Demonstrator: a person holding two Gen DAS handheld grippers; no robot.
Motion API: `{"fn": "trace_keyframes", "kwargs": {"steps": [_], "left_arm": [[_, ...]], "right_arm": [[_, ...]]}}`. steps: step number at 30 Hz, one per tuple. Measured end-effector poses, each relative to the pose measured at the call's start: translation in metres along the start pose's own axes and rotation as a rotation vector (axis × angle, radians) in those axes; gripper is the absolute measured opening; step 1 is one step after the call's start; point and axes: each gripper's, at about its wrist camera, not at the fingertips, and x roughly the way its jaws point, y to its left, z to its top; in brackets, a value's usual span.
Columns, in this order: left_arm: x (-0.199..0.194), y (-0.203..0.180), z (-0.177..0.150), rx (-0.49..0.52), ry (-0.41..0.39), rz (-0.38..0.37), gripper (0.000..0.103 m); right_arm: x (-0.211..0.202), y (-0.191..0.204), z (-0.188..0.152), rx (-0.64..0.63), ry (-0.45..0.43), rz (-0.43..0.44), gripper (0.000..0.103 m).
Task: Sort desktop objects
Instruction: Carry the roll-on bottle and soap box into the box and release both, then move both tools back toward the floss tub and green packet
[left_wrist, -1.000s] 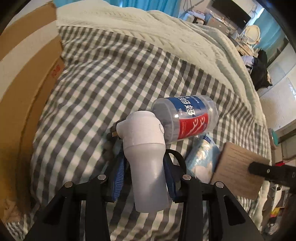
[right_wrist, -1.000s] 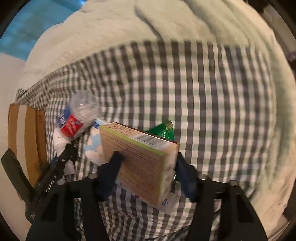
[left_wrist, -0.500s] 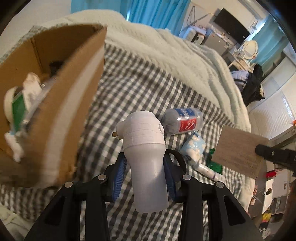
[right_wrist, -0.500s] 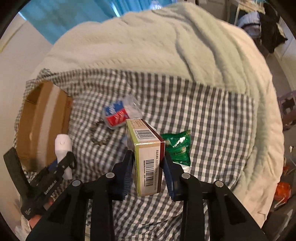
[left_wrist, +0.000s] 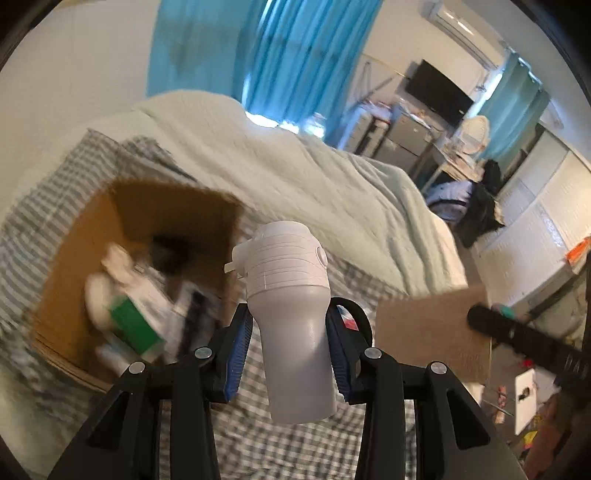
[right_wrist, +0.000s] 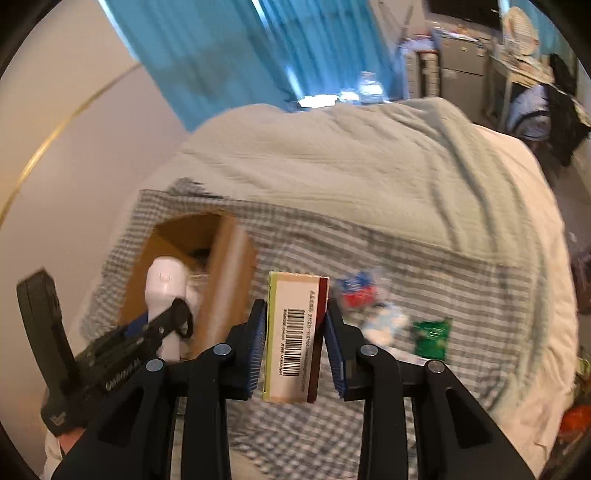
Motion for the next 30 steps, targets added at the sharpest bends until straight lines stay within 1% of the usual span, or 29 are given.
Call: {"fn": "trace_keyframes", "kwargs": {"steps": [1, 3, 5, 7, 9, 11, 13, 15, 16, 17, 18, 19, 21, 22, 24, 25, 27, 30], "left_arm": [[-0.003, 0.008, 0.007, -0.015, -0.010, 0.038, 0.041], [-0.004, 0.027, 0.018, -0.007, -0.005, 0.097, 0.041], [0.003, 0.044, 0.023, 0.004, 0.015, 0.130, 0.041], [0.012, 0.064, 0.023, -0.013, 0.040, 0.152, 0.041], [0.025, 0.089, 0.020, -0.060, 0.080, 0.189, 0.041], [0.037, 0.108, 0.018, -0.120, 0.115, 0.211, 0.041], [0.043, 0.119, 0.017, -0.158, 0.120, 0.219, 0.041], [0.047, 0.126, 0.017, -0.155, 0.127, 0.227, 0.042], [0.050, 0.127, 0.018, -0.153, 0.134, 0.229, 0.044], [0.053, 0.128, 0.019, -0.150, 0.142, 0.229, 0.047], [0.055, 0.128, 0.021, -0.148, 0.147, 0.220, 0.062], [0.054, 0.131, 0.023, -0.146, 0.143, 0.221, 0.081], [0.049, 0.135, 0.028, -0.146, 0.111, 0.243, 0.092], [0.047, 0.135, 0.030, -0.147, 0.095, 0.258, 0.093], [0.048, 0.137, 0.034, -0.165, 0.094, 0.266, 0.093], [0.049, 0.138, 0.035, -0.181, 0.094, 0.261, 0.093], [0.048, 0.135, 0.036, -0.206, 0.079, 0.242, 0.093], [0.045, 0.118, 0.039, -0.180, 0.061, 0.230, 0.093]], "right_arm": [[0.007, 0.014, 0.002, -0.016, 0.006, 0.014, 0.028], [0.024, 0.043, 0.004, -0.049, 0.026, 0.040, 0.028], [0.039, 0.064, 0.003, -0.068, 0.045, 0.059, 0.028], [0.054, 0.085, 0.004, -0.072, 0.059, 0.096, 0.028], [0.067, 0.104, 0.007, -0.069, 0.055, 0.149, 0.028], [0.077, 0.117, 0.011, -0.075, 0.051, 0.177, 0.028], [0.092, 0.130, 0.014, -0.079, 0.049, 0.185, 0.028], [0.110, 0.136, 0.020, -0.060, 0.056, 0.199, 0.031], [0.115, 0.136, 0.021, -0.049, 0.055, 0.205, 0.032], [0.119, 0.134, 0.023, -0.033, 0.049, 0.216, 0.037], [0.121, 0.133, 0.025, -0.024, 0.042, 0.215, 0.043], [0.122, 0.129, 0.028, -0.017, 0.031, 0.207, 0.046], [0.120, 0.121, 0.034, -0.016, 0.002, 0.186, 0.048], [0.118, 0.116, 0.038, -0.021, -0.014, 0.170, 0.048], [0.111, 0.102, 0.044, -0.033, -0.044, 0.129, 0.049], [0.107, 0.099, 0.045, -0.033, -0.059, 0.104, 0.049], [0.097, 0.077, 0.049, -0.029, -0.084, 0.050, 0.049], [0.081, 0.049, 0.051, -0.028, -0.108, -0.018, 0.049]]}}
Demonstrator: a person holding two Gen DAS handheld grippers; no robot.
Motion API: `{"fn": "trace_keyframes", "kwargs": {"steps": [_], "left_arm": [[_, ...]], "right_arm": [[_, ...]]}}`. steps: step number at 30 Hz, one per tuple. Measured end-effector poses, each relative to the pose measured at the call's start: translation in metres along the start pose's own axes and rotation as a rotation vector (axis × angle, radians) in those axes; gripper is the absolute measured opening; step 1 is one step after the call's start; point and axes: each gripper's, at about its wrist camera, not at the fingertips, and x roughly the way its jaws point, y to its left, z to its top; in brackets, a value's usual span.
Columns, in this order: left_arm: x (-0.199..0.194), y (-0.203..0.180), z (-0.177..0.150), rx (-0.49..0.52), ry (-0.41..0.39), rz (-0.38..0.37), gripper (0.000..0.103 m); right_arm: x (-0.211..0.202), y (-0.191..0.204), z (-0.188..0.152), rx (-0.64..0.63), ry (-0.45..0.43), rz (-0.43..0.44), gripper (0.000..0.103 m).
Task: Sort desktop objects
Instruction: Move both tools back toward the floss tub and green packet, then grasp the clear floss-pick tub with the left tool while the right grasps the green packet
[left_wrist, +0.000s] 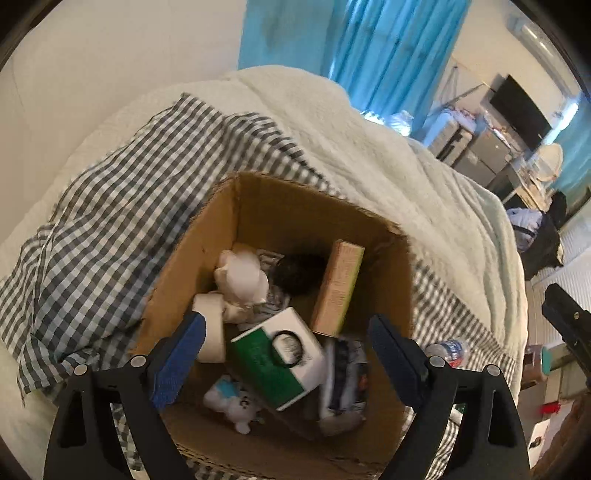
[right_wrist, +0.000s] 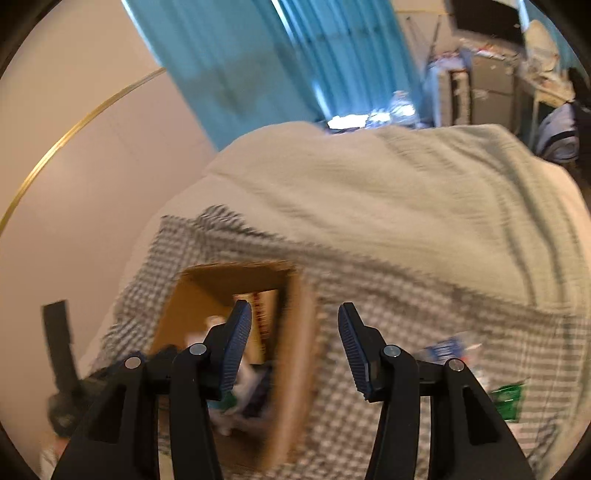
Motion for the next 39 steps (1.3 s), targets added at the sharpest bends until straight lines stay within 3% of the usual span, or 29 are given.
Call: {"fn": "trace_keyframes", "kwargs": {"steps": [8, 16, 19, 26, 31, 39], "left_arm": [[-0.027, -0.070, -0.018, 0.100, -0.058, -0.064, 0.093], [-0.020, -0.150, -0.059, 0.247, -0.077, -0.107, 0.097], [0.001, -0.174, -0.077, 0.270, -0.034, -0.149, 0.097], [0.059, -0.222, -0.104, 0.355, 0.024, -0.123, 0.097], [0.100, -0.244, -0.115, 0.399, 0.073, -0.132, 0.097], [0.162, -0.278, -0.125, 0.556, 0.092, -0.111, 0.097]], "right_arm": [[-0.065, -0.082, -0.013, 0.035, -0.051, -0.131, 0.049], [-0.090, -0.151, -0.048, 0.038, 0.012, -0.233, 0.053], [-0.080, -0.183, -0.061, 0.088, 0.068, -0.236, 0.053], [-0.042, -0.239, -0.093, 0.148, 0.202, -0.278, 0.053], [-0.003, -0.252, -0.111, 0.151, 0.297, -0.274, 0.053], [0.058, -0.268, -0.136, 0.153, 0.438, -0.266, 0.053]]}}
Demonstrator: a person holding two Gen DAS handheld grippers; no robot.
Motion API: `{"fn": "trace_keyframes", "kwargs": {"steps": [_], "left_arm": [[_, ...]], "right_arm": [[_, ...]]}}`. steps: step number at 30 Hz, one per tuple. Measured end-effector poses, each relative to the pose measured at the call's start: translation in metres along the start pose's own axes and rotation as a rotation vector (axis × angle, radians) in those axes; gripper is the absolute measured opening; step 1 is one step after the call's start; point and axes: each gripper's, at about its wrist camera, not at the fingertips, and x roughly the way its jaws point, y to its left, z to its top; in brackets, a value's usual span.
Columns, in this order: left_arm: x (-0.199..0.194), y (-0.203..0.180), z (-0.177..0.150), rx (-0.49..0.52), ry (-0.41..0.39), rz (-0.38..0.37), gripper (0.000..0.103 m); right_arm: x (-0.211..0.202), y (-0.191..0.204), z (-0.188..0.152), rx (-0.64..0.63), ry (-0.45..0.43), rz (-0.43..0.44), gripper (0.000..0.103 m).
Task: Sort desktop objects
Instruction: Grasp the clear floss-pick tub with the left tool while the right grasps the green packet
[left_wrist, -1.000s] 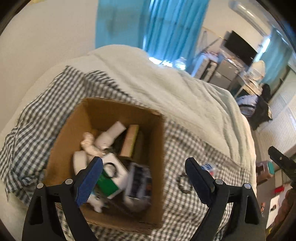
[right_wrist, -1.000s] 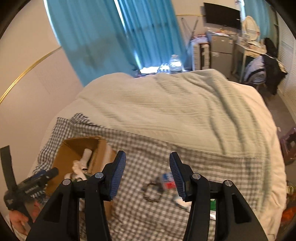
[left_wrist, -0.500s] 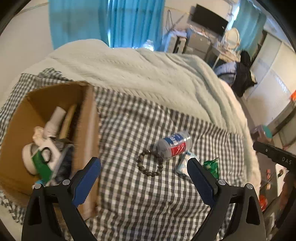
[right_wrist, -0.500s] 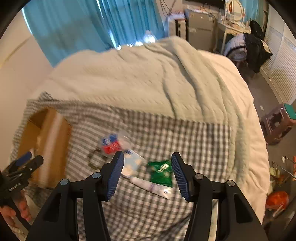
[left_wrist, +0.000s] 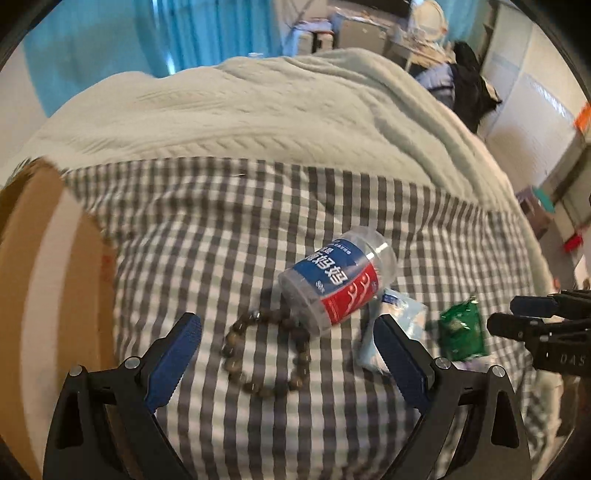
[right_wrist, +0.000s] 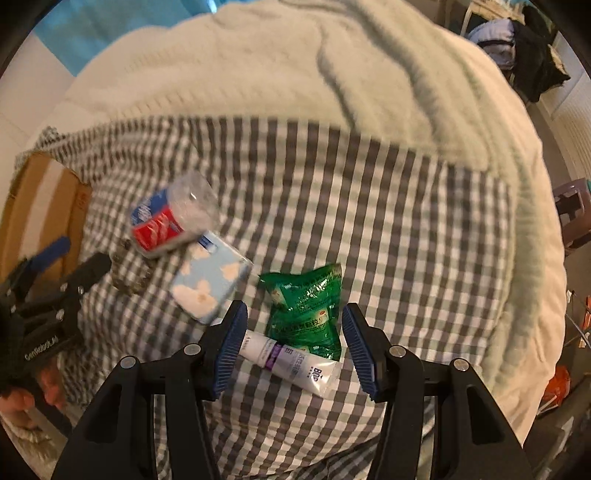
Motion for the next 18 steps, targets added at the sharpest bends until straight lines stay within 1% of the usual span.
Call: {"fn": "trace_keyframes", "kwargs": {"steps": [2, 6, 10, 12, 14, 17, 18], "left_arm": [[0.013, -0.004, 0.004, 0.023, 0.008, -0.005, 0.097], [0.034, -0.014, 0.011, 0.068, 0.025, -0.040, 0.097], [0.050, -0.025, 0.018, 0.125, 0.030, -0.032, 0.097], [0.058, -0.027, 0.020, 0.133, 0.032, -0.053, 0.097], [0.065, -0.031, 0.022, 0.143, 0.040, -0.046, 0.097], [0.072, -0.036, 0.021, 0.171, 0.058, -0.061, 0.097], [0.073, -0.037, 0.020, 0.185, 0.064, -0.060, 0.094]], "right_arm": [[0.010, -0.003, 0.003, 0.010, 0.021, -0.001, 0.053], [0.033, -0.009, 0.006, 0.014, 0.064, -0.002, 0.056], [0.051, -0.010, 0.007, 0.014, 0.113, 0.005, 0.056], [0.057, -0.010, 0.007, 0.005, 0.126, 0.005, 0.059], [0.062, -0.010, 0.008, -0.004, 0.135, -0.008, 0.061], [0.069, -0.011, 0.009, -0.001, 0.156, -0.017, 0.061], [0.071, -0.012, 0.010, 0.003, 0.166, -0.019, 0.061]]}}
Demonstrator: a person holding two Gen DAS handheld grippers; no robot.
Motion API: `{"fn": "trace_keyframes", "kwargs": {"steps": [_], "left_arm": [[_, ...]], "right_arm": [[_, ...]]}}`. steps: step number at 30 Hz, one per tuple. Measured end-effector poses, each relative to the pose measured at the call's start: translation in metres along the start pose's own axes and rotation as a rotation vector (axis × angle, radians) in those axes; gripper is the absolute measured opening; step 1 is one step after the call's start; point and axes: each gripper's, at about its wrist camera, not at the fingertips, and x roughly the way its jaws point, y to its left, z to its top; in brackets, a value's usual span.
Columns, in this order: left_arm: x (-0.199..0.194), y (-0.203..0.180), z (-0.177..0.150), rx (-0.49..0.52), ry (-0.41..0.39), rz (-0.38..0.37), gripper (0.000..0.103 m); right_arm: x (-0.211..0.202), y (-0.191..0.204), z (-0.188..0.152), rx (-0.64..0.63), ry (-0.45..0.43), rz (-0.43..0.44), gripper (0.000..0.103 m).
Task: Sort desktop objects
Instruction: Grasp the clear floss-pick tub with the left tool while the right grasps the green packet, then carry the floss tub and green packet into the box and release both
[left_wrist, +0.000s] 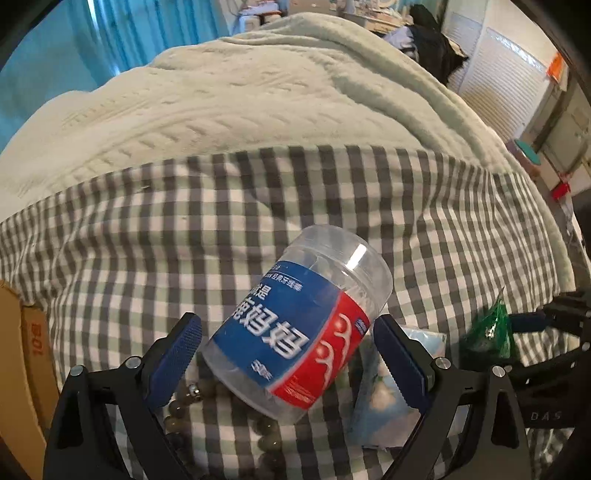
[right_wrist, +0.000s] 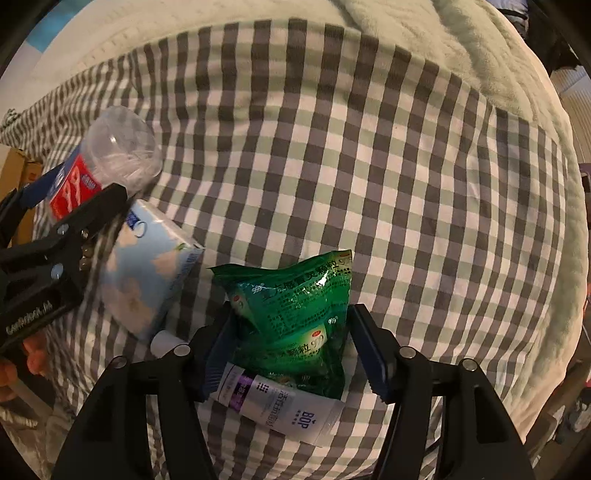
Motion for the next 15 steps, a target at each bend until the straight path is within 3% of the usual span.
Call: {"fn": "trace_keyframes", "kwargs": {"steps": [1, 2, 3, 6, 15], "left_arm": [[0.002, -0.002, -0.001, 0.020, 0.007, -0.004, 0.088], [0.002, -0.004, -0.002, 0.040, 0.012, 0.000, 0.087], [0.002, -0.005, -0.002, 0.049, 0.010, -0.001, 0.087], [-0.002, -0.001, -0.003, 0.048, 0.017, -0.039, 0.081], [-0.030, 0.009, -0.008, 0.037, 0.036, -0.061, 0.075]], "right_arm": [[0.000, 0.000, 0.001, 0.001, 0.005, -0.001, 0.061], [-0.001, -0.001, 0.001, 0.003, 0.002, -0.008, 0.056], [-0.003, -0.002, 0.002, 0.010, -0.011, -0.023, 0.043], [-0.014, -0.010, 0.006, 0.060, -0.045, -0.022, 0.032], [-0.073, -0.013, 0.002, 0.093, -0.182, -0.046, 0.030]]}}
